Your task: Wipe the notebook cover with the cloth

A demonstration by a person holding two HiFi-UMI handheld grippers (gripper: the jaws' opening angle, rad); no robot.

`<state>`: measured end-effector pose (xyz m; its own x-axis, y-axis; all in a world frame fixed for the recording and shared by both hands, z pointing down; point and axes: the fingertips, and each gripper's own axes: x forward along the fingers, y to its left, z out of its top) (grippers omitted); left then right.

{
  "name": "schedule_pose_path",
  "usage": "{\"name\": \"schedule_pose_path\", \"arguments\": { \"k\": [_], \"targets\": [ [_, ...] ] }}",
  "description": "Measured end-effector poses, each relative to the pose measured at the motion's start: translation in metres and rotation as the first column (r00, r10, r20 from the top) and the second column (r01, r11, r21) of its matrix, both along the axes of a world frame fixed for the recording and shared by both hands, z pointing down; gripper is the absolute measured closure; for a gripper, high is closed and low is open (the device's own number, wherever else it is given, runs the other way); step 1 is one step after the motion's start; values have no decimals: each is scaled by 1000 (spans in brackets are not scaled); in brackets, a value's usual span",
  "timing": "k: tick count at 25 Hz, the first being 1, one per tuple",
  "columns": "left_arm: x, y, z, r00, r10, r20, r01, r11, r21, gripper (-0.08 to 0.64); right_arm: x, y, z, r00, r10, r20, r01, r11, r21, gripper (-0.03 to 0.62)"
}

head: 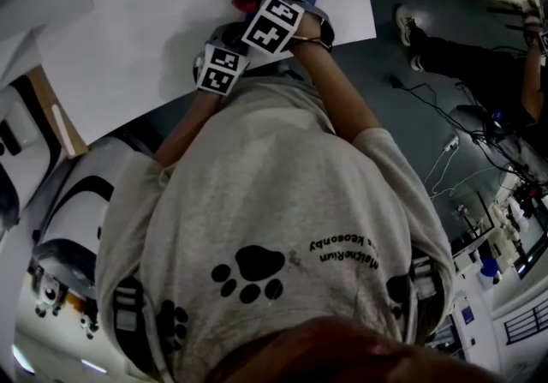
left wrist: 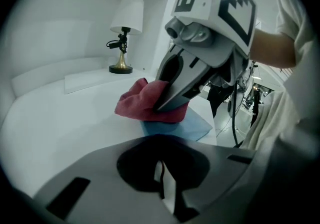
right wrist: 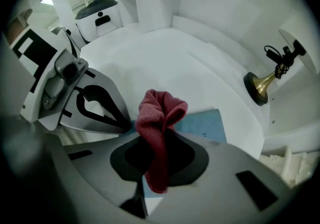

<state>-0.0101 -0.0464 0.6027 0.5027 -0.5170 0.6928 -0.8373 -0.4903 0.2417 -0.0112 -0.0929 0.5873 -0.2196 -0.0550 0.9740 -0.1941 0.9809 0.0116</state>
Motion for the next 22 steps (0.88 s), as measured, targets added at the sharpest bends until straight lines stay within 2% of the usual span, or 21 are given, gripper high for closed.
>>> {"name": "schedule_pose_path", "arguments": {
  "k": [4,12,22],
  "targets": [
    [-4,3,-3,1000,1,-1,-1,1000,2,548,-5,4,5,999,-20,-25,19,1000,-9,534],
    [-6,9,-4,1000,1,-1,-1,1000,-1,548,-5,9,4,1000,-12,-9,12,999,-35,534],
    [-5,5,-3,1000,-1,7,1,1000,9,548,36,9,5,998,23,-52,-25,999,-37,534]
  ]
}}
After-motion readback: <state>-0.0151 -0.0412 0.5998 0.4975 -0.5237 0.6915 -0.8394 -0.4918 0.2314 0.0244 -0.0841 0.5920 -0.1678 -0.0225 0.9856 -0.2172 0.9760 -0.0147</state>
